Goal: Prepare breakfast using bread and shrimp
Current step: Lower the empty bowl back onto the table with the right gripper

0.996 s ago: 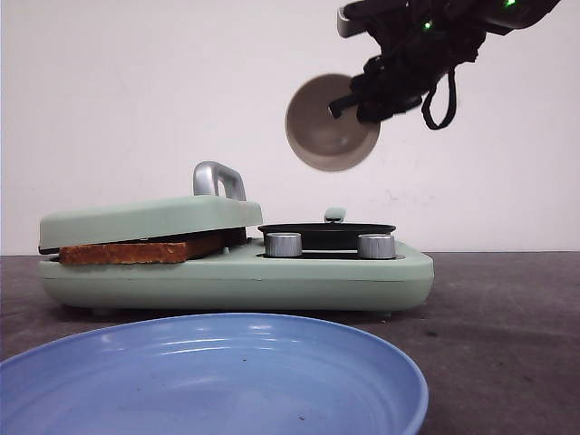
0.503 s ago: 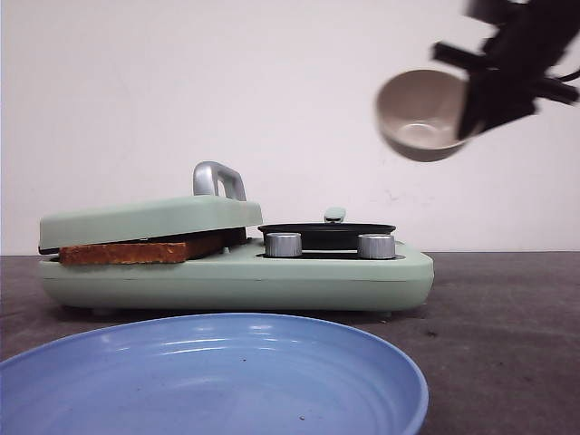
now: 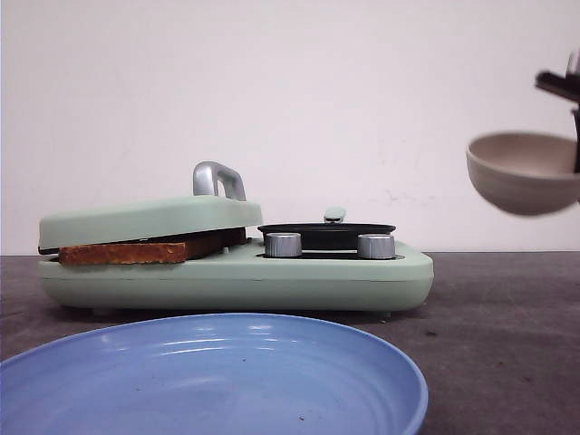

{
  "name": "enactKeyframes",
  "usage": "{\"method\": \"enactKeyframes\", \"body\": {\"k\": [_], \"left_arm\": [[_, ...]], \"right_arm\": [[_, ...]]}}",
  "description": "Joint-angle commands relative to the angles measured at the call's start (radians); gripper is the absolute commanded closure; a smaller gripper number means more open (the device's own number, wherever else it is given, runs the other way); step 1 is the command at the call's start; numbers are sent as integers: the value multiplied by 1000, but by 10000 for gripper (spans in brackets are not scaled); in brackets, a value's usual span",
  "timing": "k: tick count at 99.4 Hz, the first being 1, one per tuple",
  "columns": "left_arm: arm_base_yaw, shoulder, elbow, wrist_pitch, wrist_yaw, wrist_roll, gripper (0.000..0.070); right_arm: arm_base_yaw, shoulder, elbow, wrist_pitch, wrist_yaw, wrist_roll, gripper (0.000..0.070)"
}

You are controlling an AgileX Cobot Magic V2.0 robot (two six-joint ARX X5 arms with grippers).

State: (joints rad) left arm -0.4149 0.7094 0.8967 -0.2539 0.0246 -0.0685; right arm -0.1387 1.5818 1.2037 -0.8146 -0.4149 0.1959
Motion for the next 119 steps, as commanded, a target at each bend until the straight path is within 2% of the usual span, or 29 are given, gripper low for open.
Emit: {"method": "enactKeyframes", "body": {"k": [1,19,34,38,47,51,95,115,119], "left_arm": [[-5,9,11,14,2,12,275],[-5,11,11,13,2,12,275],[-5,11,11,13,2,11,275],[-5,11,11,13,2,11,275],[-5,11,11,13,2,11,275],[-5,11,11,12,2,11,275],[-5,8,11,7,2,7,275],[-5,8,11,7,1,-3,278],[-5,8,11,7,2,-4,297]], "right_arm": [[-1,50,13,-11,1,-51,697],[-1,129,13,-35,10,-56,696],[-1,159,13,-44,61,-75,691],[-1,160,13,-43,77,-76,651],[-1,160,13,-40,83,-81,461],[-1,160,13,-42,83,-81,417],[-3,55,65,-42,64,-126,420],[19,-102,89,37,-116,-125,425],[29,-140,89,61,-131,-125,466]]}}
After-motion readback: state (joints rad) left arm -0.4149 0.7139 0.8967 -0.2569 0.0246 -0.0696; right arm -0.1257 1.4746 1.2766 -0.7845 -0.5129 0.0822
